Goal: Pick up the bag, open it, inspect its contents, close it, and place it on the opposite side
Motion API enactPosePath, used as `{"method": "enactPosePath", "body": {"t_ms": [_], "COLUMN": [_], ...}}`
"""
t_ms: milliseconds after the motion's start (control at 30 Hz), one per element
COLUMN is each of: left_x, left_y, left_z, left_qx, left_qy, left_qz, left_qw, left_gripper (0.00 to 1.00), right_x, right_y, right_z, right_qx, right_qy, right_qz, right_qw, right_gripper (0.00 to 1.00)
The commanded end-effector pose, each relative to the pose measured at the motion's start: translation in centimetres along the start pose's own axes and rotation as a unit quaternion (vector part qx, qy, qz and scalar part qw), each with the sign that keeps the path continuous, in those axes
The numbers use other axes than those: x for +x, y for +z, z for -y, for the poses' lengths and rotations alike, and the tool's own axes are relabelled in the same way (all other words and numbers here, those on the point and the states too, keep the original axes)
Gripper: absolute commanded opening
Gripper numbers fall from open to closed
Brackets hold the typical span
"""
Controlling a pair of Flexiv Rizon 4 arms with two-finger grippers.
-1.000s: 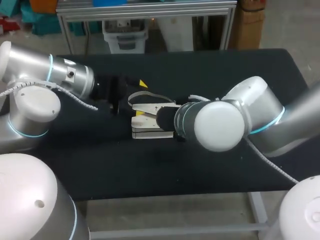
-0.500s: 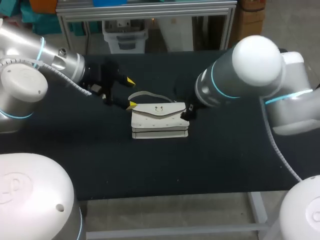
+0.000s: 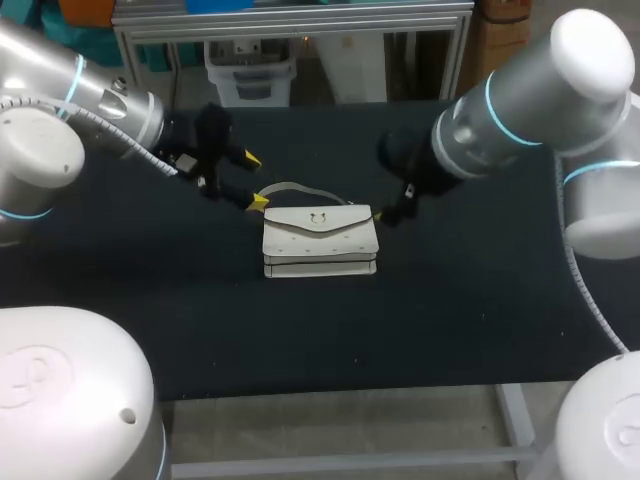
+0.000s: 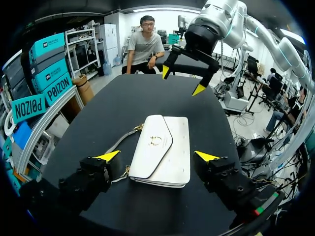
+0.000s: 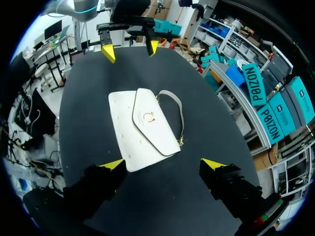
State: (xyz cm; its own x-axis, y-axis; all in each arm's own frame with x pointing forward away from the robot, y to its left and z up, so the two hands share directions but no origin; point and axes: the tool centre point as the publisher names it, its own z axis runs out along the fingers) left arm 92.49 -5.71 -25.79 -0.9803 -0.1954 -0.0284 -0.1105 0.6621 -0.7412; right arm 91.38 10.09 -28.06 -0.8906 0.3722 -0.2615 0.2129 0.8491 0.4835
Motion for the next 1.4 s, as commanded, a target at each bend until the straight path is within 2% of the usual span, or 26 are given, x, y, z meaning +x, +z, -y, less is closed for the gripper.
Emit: {"method": "enactPosePath", "body": {"t_ms": [33,133,267,333,367,433,567,600,667,1133,1167,1233,1333,1400], "left_x": [0.0,0.0,0.1,0.0,0.0,-0.2,0.1,0.2,0.3,0.3,0.1,-0.2,-0.4,-0.3], "left_y": [0.2,1.0,0.9,0.9,1.0,1.2,1.7,1.7,1.8,1.8,2.2,3.1,3.6,3.6], "left_z": [0.2,1.3,1.6,1.2,0.9,0.3,-0.6,-0.8,-1.1,-1.1,-0.9,-0.7,-0.9,-1.3], "left_qx": [0.002,-0.021,-0.049,-0.070,-0.083,-0.098,-0.127,-0.134,-0.190,-0.190,-0.189,-0.195,-0.194,-0.187], "left_qy": [-0.018,-0.128,-0.271,-0.350,-0.372,-0.419,-0.467,-0.474,-0.441,-0.441,-0.470,-0.534,-0.616,-0.648], "left_qz": [0.003,0.049,0.071,0.078,0.078,0.089,0.088,0.122,0.261,0.261,0.251,0.254,0.228,0.202], "left_qw": [1.000,0.990,0.959,0.931,0.921,0.898,0.871,0.862,0.838,0.838,0.825,0.782,0.729,0.711], "left_gripper": [1.00,1.00,1.00,1.00,1.00,1.00,1.00,1.00,1.00,1.00,1.00,1.00,1.00,1.00], "right_x": [0.0,0.1,0.4,0.3,0.3,0.3,0.4,0.3,0.3,0.3,0.3,0.3,0.7,1.0], "right_y": [-0.1,-0.8,-1.8,-2.1,-2.2,-2.0,-1.5,-1.2,-1.2,-1.2,-1.2,-1.2,-1.0,-0.9], "right_z": [0.0,-0.3,0.0,0.7,1.2,1.8,3.1,3.4,3.4,3.4,3.4,3.4,3.2,3.1], "right_qx": [0.001,0.005,0.039,0.043,0.048,0.053,0.054,0.060,0.060,0.060,0.060,0.060,0.058,0.062], "right_qy": [0.000,0.033,0.138,0.201,0.225,0.255,0.308,0.314,0.314,0.314,0.314,0.314,0.382,0.424], "right_qz": [-0.001,-0.002,-0.006,-0.034,-0.026,-0.048,-0.087,-0.091,-0.091,-0.091,-0.091,-0.091,-0.091,-0.099], "right_qw": [1.000,0.999,0.990,0.978,0.973,0.964,0.946,0.943,0.943,0.943,0.943,0.943,0.918,0.898], "right_gripper": [1.00,1.00,1.00,1.00,1.00,1.00,1.00,1.00,1.00,1.00,1.00,1.00,1.00,1.00]}}
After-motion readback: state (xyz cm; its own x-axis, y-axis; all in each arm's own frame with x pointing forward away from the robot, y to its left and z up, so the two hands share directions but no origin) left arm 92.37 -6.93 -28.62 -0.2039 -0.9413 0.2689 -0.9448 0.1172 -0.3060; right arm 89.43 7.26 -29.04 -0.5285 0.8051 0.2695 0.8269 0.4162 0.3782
